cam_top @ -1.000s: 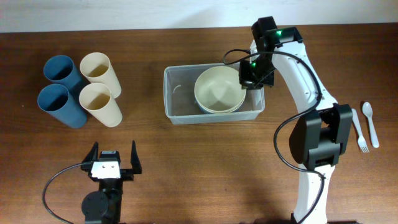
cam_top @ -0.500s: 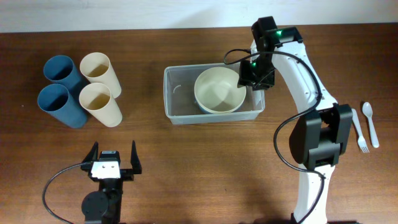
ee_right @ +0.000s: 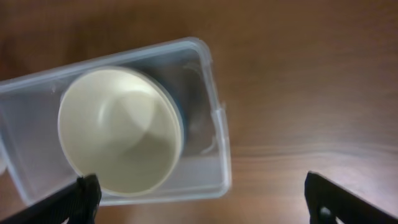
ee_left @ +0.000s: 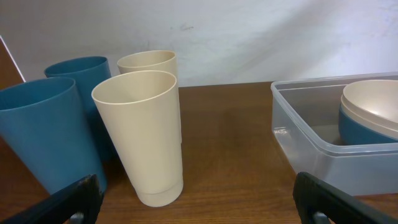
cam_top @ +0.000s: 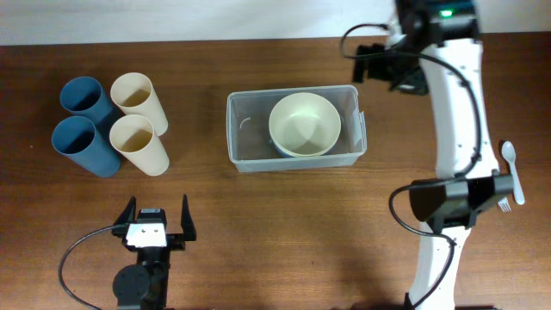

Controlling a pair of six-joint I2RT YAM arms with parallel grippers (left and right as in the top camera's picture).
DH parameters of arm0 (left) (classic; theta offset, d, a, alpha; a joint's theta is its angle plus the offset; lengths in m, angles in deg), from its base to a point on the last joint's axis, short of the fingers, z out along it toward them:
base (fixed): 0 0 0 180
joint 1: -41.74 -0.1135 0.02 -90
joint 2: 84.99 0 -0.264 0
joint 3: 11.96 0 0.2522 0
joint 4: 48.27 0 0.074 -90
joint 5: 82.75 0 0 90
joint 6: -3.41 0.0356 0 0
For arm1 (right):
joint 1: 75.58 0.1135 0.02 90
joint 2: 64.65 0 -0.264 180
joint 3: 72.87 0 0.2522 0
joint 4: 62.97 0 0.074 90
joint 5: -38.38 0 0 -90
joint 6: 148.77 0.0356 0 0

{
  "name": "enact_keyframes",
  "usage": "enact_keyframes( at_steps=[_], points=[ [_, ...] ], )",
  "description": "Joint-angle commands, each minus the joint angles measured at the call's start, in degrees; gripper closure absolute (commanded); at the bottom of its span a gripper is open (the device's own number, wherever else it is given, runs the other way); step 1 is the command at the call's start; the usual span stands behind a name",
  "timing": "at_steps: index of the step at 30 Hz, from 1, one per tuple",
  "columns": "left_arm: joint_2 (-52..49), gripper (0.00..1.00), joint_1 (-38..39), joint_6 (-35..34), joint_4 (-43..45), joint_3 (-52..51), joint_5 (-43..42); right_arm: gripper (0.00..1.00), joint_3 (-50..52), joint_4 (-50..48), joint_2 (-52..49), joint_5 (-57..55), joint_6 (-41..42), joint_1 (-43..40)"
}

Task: Pack container
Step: 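Move the right gripper right toward the white fork and spoon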

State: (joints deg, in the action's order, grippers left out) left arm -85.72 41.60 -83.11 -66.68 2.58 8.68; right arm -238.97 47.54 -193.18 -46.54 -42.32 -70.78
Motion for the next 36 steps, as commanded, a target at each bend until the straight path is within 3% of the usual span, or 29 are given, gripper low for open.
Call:
enact_keyframes(
  at_steps=[1,7,11,14,24,30,36],
  points=[
    [0.44,0.0,-0.31,0.7,-0.13,-0.24,-0.76,0.01,-4.02,0.59,1.92,-7.69,0.52,-3.56],
    [0.44,0.0,-0.31,0.7,-0.13,-0.24,-0.76,0.01,-3.32,0.59,3.48,-10.25,0.26,-13.05],
    [0.44,0.0,-0.31,0.7,-0.13,-0.24,-0.76,0.01,1.97,0.61,4.61,-4.81,-1.03,-19.06],
    [0.44,0.0,-0.31,0.7,-0.13,-0.24,-0.76,0.01,9.18,0.61,7.82,0.13,-1.44,-22.86],
    [0.44,0.01,-0.31,0.7,-0.13,-0.24,-0.76,0.01,35.87,0.52,25.53,0.13,-2.1,-28.09],
    [0.44,0.0,-0.31,0.7,-0.15,-0.24,-0.76,0.01,52.3,-7.78,37.92,-2.75,-2.03,-28.55],
    [0.44,0.0,-0.31,0.7,-0.13,-0.24,-0.76,0.01,62.84,-15.96,41.07,-6.05,4.37,-31.34]
  ],
)
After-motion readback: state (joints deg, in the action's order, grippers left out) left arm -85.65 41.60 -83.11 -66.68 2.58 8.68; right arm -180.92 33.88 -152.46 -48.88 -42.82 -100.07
